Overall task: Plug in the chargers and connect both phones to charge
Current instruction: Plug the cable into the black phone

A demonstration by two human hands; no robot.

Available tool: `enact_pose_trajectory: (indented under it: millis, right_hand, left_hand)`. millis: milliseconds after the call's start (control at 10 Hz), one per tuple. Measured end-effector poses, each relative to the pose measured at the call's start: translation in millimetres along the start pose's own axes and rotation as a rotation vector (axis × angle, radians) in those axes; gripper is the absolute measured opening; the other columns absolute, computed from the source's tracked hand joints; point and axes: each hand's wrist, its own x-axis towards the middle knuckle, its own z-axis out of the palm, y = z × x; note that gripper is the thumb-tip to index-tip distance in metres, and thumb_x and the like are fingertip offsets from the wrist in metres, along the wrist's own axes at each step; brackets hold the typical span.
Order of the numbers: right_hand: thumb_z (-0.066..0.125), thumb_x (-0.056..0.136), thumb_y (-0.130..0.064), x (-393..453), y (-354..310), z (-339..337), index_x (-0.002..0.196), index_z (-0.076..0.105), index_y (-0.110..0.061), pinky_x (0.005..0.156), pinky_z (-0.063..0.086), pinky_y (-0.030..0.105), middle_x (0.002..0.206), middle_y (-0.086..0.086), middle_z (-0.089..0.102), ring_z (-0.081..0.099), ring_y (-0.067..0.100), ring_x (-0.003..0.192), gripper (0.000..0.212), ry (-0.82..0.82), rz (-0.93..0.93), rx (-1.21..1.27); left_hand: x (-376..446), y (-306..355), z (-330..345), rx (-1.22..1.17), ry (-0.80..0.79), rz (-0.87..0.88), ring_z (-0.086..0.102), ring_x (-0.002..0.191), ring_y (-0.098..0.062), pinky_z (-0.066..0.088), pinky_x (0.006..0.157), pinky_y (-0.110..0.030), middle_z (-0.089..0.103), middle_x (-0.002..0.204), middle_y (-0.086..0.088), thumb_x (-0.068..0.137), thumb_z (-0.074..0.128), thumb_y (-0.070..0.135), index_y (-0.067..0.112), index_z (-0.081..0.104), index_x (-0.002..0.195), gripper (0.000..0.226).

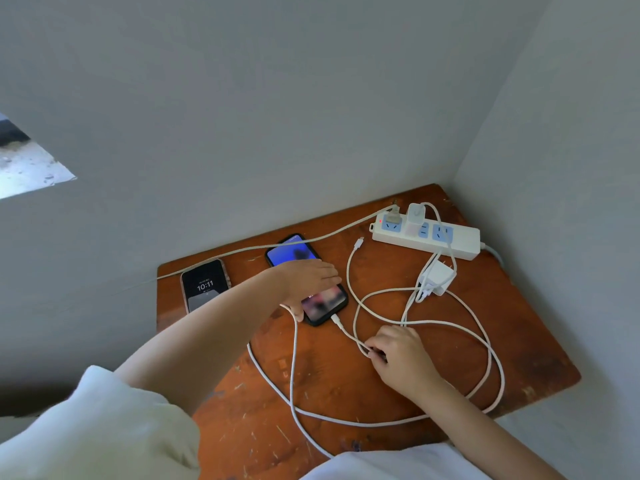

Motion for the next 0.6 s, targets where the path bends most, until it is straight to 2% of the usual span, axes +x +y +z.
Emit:
enact_pose_trajectory:
  millis: [100,200,300,400,500,600]
  right_hand:
    - [0.055,0.090,-0.017,-1.5,2.4,-2.6,0.106,0.067,-0.014,0.094,0.035,0.026,0.102,0.004,0.067,0.058,0.016,0.098,0.021,-0.003,-0.007,-0.007]
    - [0.055,0.089,-0.015,-4.0,3.6,-2.3,0.104,0.068,-0.012,0.094,0.036,0.027,0.100,0.006,0.068,0.059,0.018,0.096,0.020,-0.008,-0.026,0.000]
    - [0.056,0.089,-0.015,-5.6,3.8,-2.4,0.103,0.069,-0.011,0.095,0.038,0.030,0.099,0.007,0.068,0.059,0.018,0.095,0.019,-0.027,-0.030,-0.014]
    - [0.068,0.080,-0.010,-10.4,-1.1,-9.0,0.096,0.071,-0.008,0.087,0.045,0.034,0.093,0.008,0.071,0.063,0.022,0.091,0.017,0.019,-0.024,-0.025]
    - [0.085,0.059,-0.004,-19.2,2.4,-13.5,0.085,0.074,-0.007,0.071,0.055,0.038,0.084,0.008,0.073,0.069,0.024,0.080,0.029,0.186,-0.005,-0.064]
    - [0.081,0.064,-0.004,-30.6,9.0,-20.6,0.086,0.073,-0.002,0.071,0.056,0.048,0.089,0.015,0.073,0.070,0.032,0.083,0.024,0.291,0.076,-0.112]
  left_hand:
    - [17.8,-18.5,12.9,0.008,0.076,0.012,0.013,0.140,-0.026,0.006,0.112,-0.033,0.020,0.151,-0.014,0.093,0.040,0.014,0.004,0.025,0.138,0.049]
    - [23.1,-28.2,21.4,0.172,0.032,0.011,0.003,0.142,-0.024,0.003,0.114,-0.035,0.010,0.154,-0.010,0.085,0.056,0.016,0.009,0.013,0.142,0.072]
    - [27.8,-32.6,31.7,0.296,0.051,0.011,-0.003,0.142,-0.023,0.003,0.115,-0.036,0.005,0.155,-0.006,0.081,0.063,0.017,0.014,0.006,0.143,0.085]
    - [22.2,-28.7,39.4,0.197,0.147,-0.032,0.000,0.142,-0.024,0.008,0.115,-0.039,0.007,0.155,-0.004,0.084,0.059,0.015,0.020,0.011,0.143,0.076]
    - [8.9,-15.9,56.8,-0.032,0.315,-0.127,0.002,0.142,-0.023,0.012,0.114,-0.040,0.009,0.155,0.002,0.091,0.047,0.018,0.025,0.016,0.142,0.060]
    - [-1.6,15.8,86.3,-0.192,0.504,-0.139,0.002,0.142,-0.019,0.007,0.115,-0.035,0.013,0.154,0.002,0.094,0.038,0.027,0.024,0.017,0.142,0.053]
